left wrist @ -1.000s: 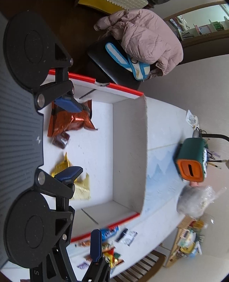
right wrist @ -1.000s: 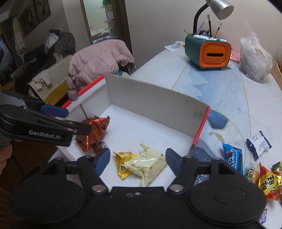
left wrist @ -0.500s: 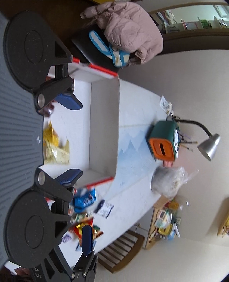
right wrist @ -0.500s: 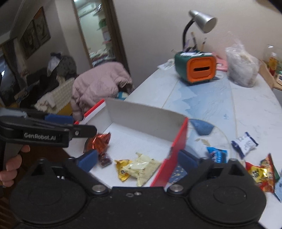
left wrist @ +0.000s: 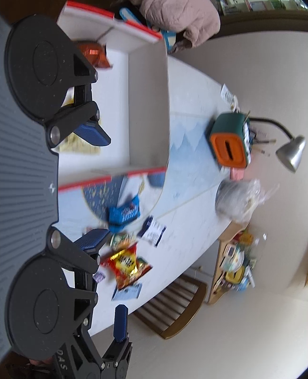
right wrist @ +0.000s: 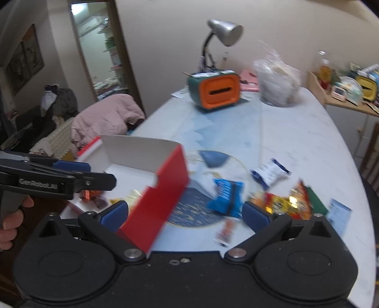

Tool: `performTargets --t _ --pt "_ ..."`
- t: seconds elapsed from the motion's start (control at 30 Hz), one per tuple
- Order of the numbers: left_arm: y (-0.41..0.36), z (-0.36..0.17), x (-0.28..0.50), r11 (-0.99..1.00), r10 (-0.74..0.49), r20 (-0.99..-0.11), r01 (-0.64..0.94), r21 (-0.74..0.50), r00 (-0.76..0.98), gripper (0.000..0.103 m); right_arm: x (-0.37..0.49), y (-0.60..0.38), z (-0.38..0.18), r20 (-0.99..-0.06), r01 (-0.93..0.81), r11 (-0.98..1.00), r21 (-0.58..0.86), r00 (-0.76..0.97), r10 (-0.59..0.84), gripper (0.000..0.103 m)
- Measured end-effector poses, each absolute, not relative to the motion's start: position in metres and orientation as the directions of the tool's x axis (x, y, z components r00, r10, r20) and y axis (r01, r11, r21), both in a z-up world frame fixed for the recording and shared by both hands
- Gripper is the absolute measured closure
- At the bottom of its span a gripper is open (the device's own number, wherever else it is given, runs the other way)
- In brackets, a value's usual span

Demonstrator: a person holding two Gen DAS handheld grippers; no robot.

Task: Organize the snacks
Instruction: 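Move both grippers back toward the remaining snacks, then grasp the clear-wrapped orange candy with the left gripper while the right gripper grasps the purple candy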

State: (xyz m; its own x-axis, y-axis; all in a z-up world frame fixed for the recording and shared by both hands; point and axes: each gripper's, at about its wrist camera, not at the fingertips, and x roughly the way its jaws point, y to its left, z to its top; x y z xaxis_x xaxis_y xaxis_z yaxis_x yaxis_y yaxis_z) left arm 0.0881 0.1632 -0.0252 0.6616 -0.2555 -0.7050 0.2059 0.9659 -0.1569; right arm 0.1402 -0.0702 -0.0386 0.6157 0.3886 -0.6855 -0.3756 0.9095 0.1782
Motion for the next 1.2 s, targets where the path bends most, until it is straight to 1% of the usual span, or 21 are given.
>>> performTargets --t 0.23,0.57,0.63,0.77,0.93,1.0,1.2 --pt "0.115 -0.043 0.093 0.959 -0.272 -0.734 0.237 -0.154 0.622 0.027 0.135 -0.119 -0.063 -0.728 -0.317 0.938 0.139 0.609 0.314 0.000" --pt "0.066 -0.080 0.116 0.969 -0.221 -0.798 0.218 -0.115 0.560 0.026 0.141 -0.156 -0.104 -0.782 -0.299 0.949 0.105 0.565 0.264 0.003" --pt "0.059 -0.086 0.122 0.971 -0.210 -0.810 0.214 -0.106 0.548 0.026 0.145 -0.161 -0.110 -0.791 -0.305 0.946 0.108 0.550 0.268 0.008" --pt "0.046 -0.097 0.133 0.972 -0.198 -0.825 0.214 -0.096 0.530 0.026 0.152 -0.168 -0.121 -0.804 -0.311 0.945 0.101 0.533 0.262 0.010" --pt "0.032 -0.113 0.148 0.976 -0.172 -0.844 0.204 -0.076 0.509 0.027 0.164 -0.172 -0.134 -0.821 -0.318 0.944 0.092 0.513 0.253 0.020" --pt "0.029 -0.120 0.154 0.977 -0.166 -0.850 0.200 -0.073 0.500 0.027 0.168 -0.174 -0.136 -0.824 -0.317 0.944 0.095 0.506 0.253 0.022" --pt "0.024 -0.138 0.170 0.980 -0.154 -0.866 0.184 -0.073 0.475 0.027 0.182 -0.179 -0.138 -0.824 -0.334 0.939 0.086 0.506 0.255 0.022"
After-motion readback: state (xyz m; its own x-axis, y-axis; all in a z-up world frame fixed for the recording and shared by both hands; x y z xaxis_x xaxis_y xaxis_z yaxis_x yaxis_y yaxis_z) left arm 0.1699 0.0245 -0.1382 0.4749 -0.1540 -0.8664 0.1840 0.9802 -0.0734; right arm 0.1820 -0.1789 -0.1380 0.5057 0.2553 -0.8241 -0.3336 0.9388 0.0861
